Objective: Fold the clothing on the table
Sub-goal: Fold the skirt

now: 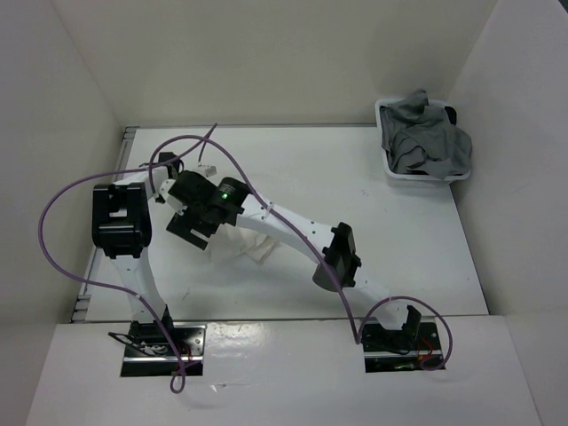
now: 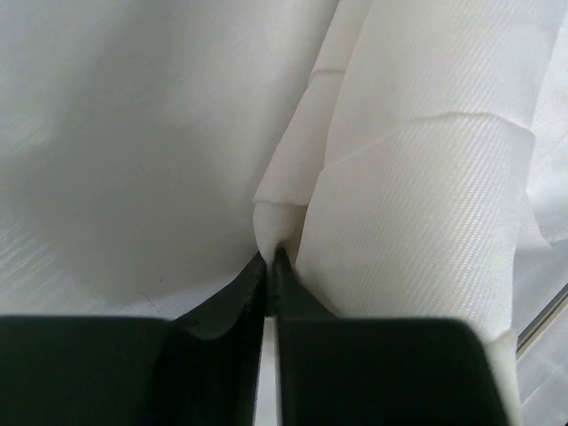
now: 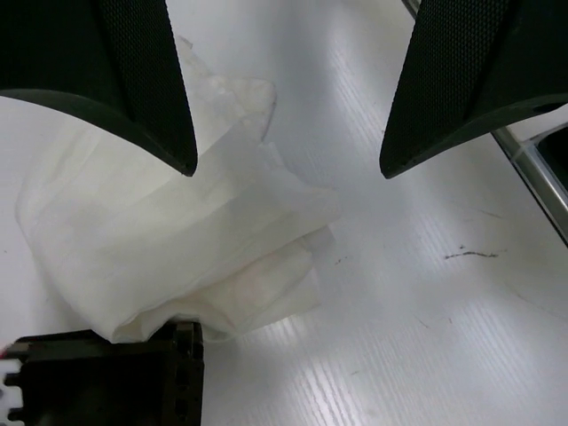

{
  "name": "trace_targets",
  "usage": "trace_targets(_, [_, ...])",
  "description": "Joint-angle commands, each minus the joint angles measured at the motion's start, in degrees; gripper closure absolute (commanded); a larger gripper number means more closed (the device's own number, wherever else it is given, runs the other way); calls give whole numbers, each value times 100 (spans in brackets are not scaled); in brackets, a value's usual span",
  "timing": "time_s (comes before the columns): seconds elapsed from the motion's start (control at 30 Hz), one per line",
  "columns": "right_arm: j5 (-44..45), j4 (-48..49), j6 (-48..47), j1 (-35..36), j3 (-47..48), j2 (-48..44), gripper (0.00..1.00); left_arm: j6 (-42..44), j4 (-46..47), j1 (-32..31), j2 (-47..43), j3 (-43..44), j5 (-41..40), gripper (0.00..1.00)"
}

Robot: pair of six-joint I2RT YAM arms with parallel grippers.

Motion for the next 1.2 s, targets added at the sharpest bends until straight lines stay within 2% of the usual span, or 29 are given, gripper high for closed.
trace_targets(0.0, [220, 134, -81, 112, -228, -1000, 12, 131, -132, 150, -29, -46, -44, 76])
trace_targets(0.1, [554, 319, -169, 112, -876, -1677, 11, 79, -132, 343, -257, 15, -105, 44])
trace_targets(0.13, [711, 511, -170, 112, -1106, -1852, 10, 26, -184, 527, -310, 16, -106, 29])
trace_targets(0.2, [1108, 897, -283, 33, -1940, -2406, 8, 25, -254, 747, -451, 164, -106, 21])
trace_targets(0.23, [1204, 1056, -336, -97, -2256, -2599, 8, -27, -316, 966, -452, 226, -106, 7])
trace_targets(0.3, [1494, 1329, -424, -194, -3171, -3109, 6, -79, -386, 1195, -618, 410, -106, 1])
trace_targets(0.43, [1522, 1944, -477, -765, -4270, -3795, 4, -142, -597, 1688, -917, 709, -176, 1])
trace_targets(0.53, [926, 2199, -477, -1660, -4930, -4366, 4, -81, -703, 1812, -1399, 763, -124, 1])
trace_targets(0.57, [767, 2366, -477, -2141, -5262, -4516, 4, -10, -877, 1759, -1705, 824, 112, 1])
trace_targets(0.63, [398, 2420, -477, -2575, -5554, -4929, 4, 43, -1115, 1584, -1980, 938, 394, 1])
trace_targets(0.7, [-57, 2508, -425, -3118, -6028, -5332, 4, 219, -1519, 1198, -2314, 1044, 904, 1])
trace_targets(0.77, [-148, 2656, -425, -3489, -6503, -5615, 4, 367, -1835, 742, -2543, 1184, 1254, 1])
trace_targets(0.9, [-324, 2763, -425, -3815, -7293, -6413, 3, 595, -2266, 144, -2614, 1299, 1792, 1])
trace_targets(1.0, [-596, 2824, -425, -4122, -7646, -6722, 3, 675, -2338, -182, -2500, 1142, 1925, 1])
trace_targets(1.17, [-1255, 2930, -425, -4589, -7928, -7057, 2, 668, -2180, -289, -2026, 588, 1785, 1])
